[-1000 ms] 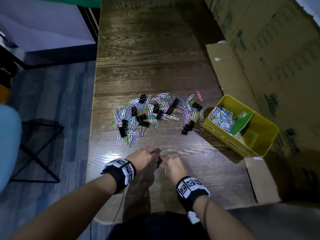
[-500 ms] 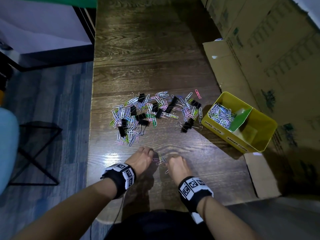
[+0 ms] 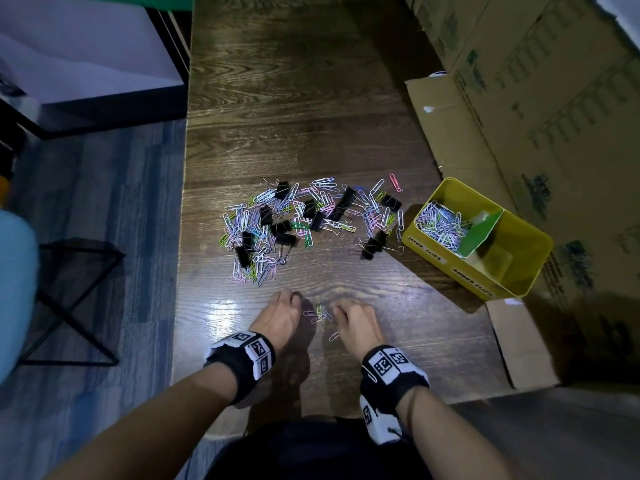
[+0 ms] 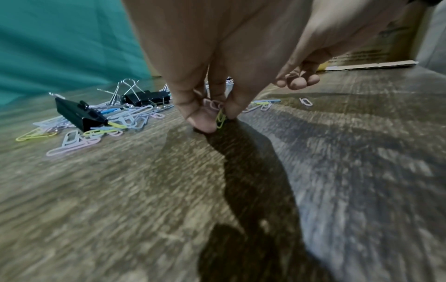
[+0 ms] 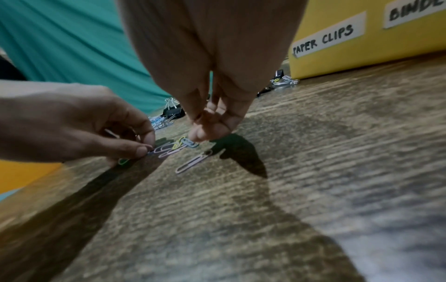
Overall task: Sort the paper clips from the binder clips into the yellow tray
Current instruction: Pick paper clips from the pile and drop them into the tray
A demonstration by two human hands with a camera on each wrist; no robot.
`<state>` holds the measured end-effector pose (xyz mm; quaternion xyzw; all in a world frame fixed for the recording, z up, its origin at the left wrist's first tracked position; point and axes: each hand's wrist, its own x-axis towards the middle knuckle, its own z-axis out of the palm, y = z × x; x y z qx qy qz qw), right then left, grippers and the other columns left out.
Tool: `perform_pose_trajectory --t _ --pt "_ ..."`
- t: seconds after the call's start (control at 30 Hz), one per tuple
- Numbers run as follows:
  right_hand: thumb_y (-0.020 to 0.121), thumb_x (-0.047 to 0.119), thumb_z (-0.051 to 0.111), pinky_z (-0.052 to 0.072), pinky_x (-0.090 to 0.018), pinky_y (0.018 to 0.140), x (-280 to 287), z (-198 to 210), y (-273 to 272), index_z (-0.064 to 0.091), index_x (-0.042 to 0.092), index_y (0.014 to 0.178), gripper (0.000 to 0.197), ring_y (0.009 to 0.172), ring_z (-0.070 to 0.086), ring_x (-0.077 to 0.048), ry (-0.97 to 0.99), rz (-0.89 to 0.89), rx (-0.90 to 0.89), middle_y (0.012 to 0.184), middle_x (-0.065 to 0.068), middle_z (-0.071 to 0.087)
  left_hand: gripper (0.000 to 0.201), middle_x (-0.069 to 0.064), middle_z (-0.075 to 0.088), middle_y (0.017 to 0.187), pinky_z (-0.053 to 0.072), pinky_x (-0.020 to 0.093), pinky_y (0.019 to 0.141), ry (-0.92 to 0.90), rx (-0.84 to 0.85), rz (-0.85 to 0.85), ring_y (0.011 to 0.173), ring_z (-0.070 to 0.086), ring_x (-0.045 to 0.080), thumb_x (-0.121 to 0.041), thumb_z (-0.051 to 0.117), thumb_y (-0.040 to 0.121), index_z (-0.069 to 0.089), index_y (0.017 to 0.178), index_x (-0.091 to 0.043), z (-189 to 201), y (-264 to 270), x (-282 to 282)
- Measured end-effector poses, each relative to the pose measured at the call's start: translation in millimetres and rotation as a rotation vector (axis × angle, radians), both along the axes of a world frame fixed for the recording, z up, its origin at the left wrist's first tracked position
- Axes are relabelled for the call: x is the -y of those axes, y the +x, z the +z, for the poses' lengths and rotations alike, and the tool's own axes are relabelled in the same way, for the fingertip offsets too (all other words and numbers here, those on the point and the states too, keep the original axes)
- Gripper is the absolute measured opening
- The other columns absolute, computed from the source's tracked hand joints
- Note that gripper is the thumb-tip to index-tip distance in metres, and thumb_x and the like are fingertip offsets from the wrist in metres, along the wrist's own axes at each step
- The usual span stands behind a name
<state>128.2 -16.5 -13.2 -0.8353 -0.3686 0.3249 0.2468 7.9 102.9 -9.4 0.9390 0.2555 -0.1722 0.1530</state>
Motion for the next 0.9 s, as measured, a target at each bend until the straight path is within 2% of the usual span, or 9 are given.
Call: perform_pose_trajectory --t 0.17,0.3,0.37,0.43,0.5,0.6,0.67,0.77,0.9 --pt "0.096 0.021 0.052 0.041 -0.029 0.100 6.0 -2.5 2.4 0.059 0.013 0.124 0.030 0.114 0.053 -0.021 -0.063 0.170 -0.019 0.131 -0.008 0.052 0.028 0.012 0.048 0.117 0.031 0.028 0.091 -0.052 -0.005 -0.003 0.108 0.042 0.025 0.000 0.036 0.090 0.045 0.116 -0.004 0.8 -1.6 -4.3" --pt "0.090 0.028 0.061 0.042 -0.032 0.099 6.1 -6.8 0.4 0.044 0.012 0.137 0.053 0.119 0.050 -0.024 -0.179 0.367 0.104 0.138 -0.010 0.043 0.046 0.010 0.055 0.107 0.037 0.028 0.088 -0.144 0.143 -0.052 0.100 0.049 0.025 -0.034 0.025 0.084 0.052 0.112 -0.009 1.3 -13.2 -9.7" --pt "0.092 0.027 0.058 0.042 -0.029 0.096 5.0 -11.3 3.2 0.044 0.010 0.137 0.050 0.115 0.052 -0.024 -0.173 0.428 0.142 0.133 -0.010 0.046 0.039 0.010 0.058 0.094 0.042 0.024 0.079 -0.066 0.219 -0.114 0.089 0.054 0.025 -0.029 0.029 0.080 0.056 0.101 -0.009 4.5 -15.8 -7.9" --pt "0.095 0.026 0.054 0.039 -0.022 0.093 4.7 -16.4 9.2 0.050 0.012 0.134 0.042 0.111 0.054 -0.021 -0.159 0.395 0.103 0.129 -0.005 0.050 0.031 0.011 0.054 0.097 0.037 0.022 0.080 -0.186 0.241 0.013 0.091 0.051 0.024 -0.021 0.034 0.087 0.057 0.100 -0.006 1.2 -18.5 -7.1" --pt "0.095 0.028 0.054 0.039 -0.019 0.088 4.1 -19.9 14.0 0.059 0.014 0.126 0.035 0.109 0.056 -0.019 -0.164 0.335 0.070 0.123 -0.001 0.053 0.024 0.009 0.053 0.093 0.037 0.020 0.077 -0.361 0.281 0.275 0.086 0.052 0.020 -0.014 0.036 0.093 0.059 0.096 -0.007 -6.7 -18.3 -9.4" --pt "0.093 0.033 0.054 0.044 -0.027 0.087 -1.8 -26.9 14.0 0.066 0.012 0.111 0.030 0.106 0.058 -0.019 -0.174 0.279 0.066 0.113 0.001 0.059 0.019 0.003 0.056 0.070 0.043 0.020 0.061 -0.736 0.406 0.695 0.058 0.053 0.008 -0.002 0.047 0.092 0.056 0.082 -0.015 -8.5 -11.5 -7.7" --pt "0.091 0.038 0.056 0.045 -0.028 0.085 -5.6 -29.3 13.8 0.067 0.014 0.103 0.029 0.104 0.059 -0.020 -0.170 0.180 0.045 0.108 0.002 0.063 0.020 0.005 0.054 0.063 0.043 0.017 0.052 -0.935 0.460 0.889 0.045 0.049 0.003 0.004 0.049 0.091 0.055 0.079 -0.011 -6.2 -7.5 -5.9" --pt "0.094 0.034 0.053 0.035 -0.023 0.076 -6.8 -27.1 10.2 0.067 0.015 0.103 0.026 0.103 0.057 -0.020 -0.175 0.191 0.125 0.109 0.001 0.060 0.017 0.007 0.059 0.066 0.044 0.019 0.054 -1.064 0.519 0.986 0.051 0.051 0.009 0.007 0.052 0.087 0.059 0.078 -0.005 -10.7 -6.2 -8.3" --pt "0.095 0.007 0.046 0.045 -0.040 0.086 -5.2 -24.7 -2.7 0.058 0.003 0.115 0.024 0.111 0.054 -0.033 -0.146 0.390 0.383 0.116 -0.016 0.055 0.023 0.009 0.060 0.063 0.040 0.021 0.047 -1.257 0.586 1.167 0.048 0.048 0.012 0.013 0.045 0.085 0.054 0.072 -0.005 -14.1 -8.5 -12.7"
